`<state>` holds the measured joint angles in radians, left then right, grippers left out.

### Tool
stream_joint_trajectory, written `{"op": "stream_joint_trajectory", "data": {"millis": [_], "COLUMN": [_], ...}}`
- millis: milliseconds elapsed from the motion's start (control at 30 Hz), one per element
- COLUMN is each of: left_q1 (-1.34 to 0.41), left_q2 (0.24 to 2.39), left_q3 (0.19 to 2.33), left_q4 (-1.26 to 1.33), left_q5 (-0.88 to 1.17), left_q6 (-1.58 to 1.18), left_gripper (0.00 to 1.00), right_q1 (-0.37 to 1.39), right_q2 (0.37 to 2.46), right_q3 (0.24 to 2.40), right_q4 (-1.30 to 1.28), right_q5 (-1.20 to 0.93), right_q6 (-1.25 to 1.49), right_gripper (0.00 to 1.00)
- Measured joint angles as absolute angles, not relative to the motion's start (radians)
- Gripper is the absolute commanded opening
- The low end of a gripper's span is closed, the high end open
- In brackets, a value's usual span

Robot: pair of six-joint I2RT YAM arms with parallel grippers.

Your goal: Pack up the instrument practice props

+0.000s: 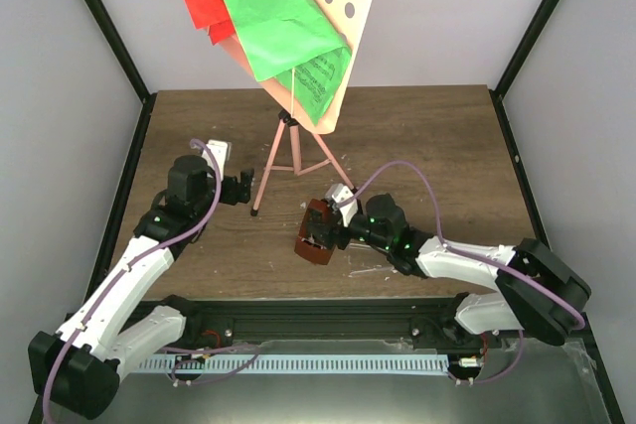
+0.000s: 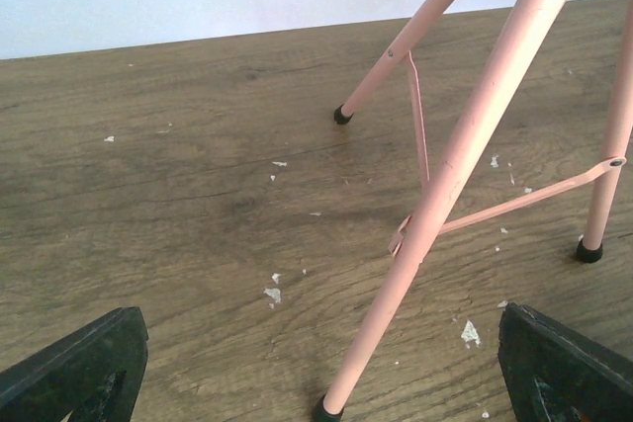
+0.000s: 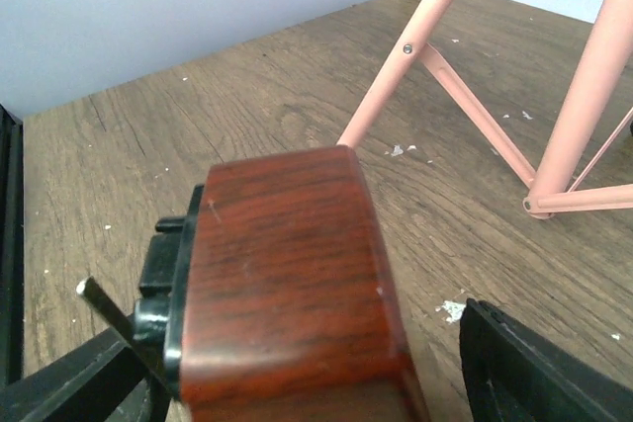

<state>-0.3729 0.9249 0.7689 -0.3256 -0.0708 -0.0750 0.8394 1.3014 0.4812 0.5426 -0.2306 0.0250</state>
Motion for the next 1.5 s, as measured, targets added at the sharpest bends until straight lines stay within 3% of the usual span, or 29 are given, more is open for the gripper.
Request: {"op": "stream_joint_trajectory", "data": {"millis": [600,1267,1500], "left_q1": [-0.375,-0.377,-0.381], "left_q2": [0.931,0.929,0.929], "left_q3": [0.770,0.770,0.770], "left_q4": [-0.331,-0.333,-0.334], "left_q5": [-0.078,-0.105,-0.104], "left_q6": [-0.075,-0.075,-0.075], "left_gripper": [0.97,0.97,0.97], "right_q1": [0.839,0.840,0.841], "right_q2": [1.300,1.283,1.283], "right_q3": [0.442,0.427,0.429], "right_q4": [0.580,0.579,0.566], "right_q5": [-0.207,-0.181,-0.173], "right_q6": [0.084,0.144,0.159], "right_gripper": [0.63,0.64,0.69]}}
